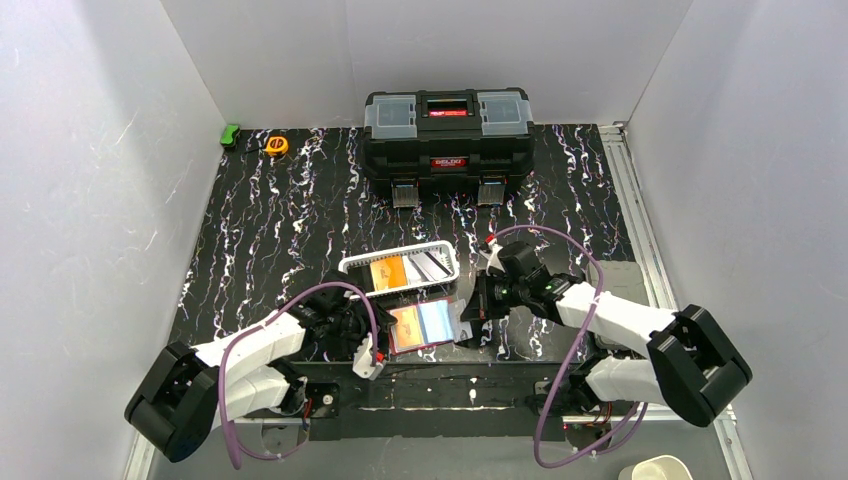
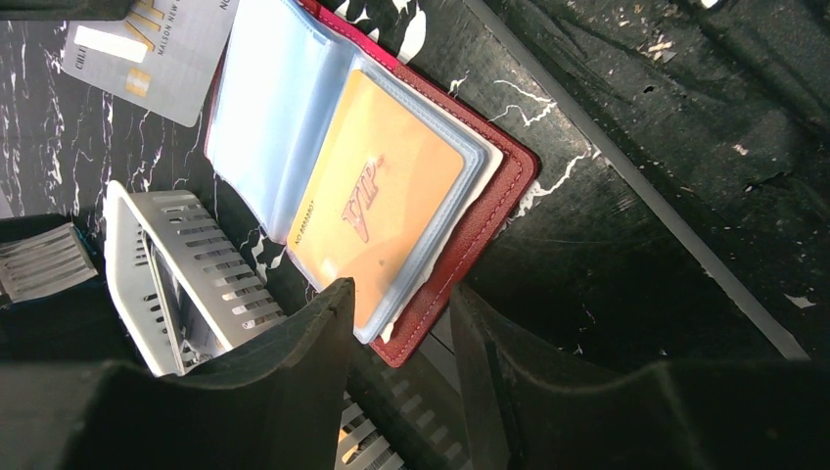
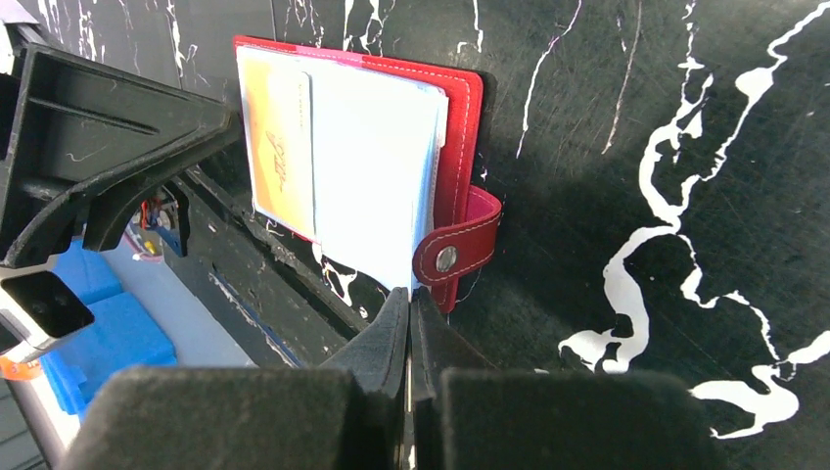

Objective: Put the credit cards into the card holder
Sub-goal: Turn over the card slot in the card holder.

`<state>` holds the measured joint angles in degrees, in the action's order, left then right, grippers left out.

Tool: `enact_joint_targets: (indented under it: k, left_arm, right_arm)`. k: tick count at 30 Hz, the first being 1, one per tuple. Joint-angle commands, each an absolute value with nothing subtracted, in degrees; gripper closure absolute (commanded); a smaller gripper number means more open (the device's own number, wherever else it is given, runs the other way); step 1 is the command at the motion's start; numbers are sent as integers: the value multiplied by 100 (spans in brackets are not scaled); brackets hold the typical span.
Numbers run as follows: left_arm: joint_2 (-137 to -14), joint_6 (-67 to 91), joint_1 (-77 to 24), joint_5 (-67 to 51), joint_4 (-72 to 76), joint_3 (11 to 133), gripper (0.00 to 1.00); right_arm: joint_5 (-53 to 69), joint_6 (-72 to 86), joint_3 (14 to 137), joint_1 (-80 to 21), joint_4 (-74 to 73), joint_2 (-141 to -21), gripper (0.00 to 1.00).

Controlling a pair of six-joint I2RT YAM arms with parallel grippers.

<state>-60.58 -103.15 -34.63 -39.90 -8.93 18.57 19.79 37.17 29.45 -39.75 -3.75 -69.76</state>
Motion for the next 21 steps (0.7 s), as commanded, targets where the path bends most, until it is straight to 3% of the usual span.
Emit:
enact_joint_targets:
  k: [1, 21]
  left_arm:
    - [-6033, -10381, -3498, -4078, -1175, 1715, 60]
    - [-5980, -10521, -3507, -4052, -1143, 1625, 61]
  right_arm:
    - [2280, 3640, 3239, -3917, -220, -7149, 99]
    - [1929, 3936, 2932, -3733, 432, -6961, 99]
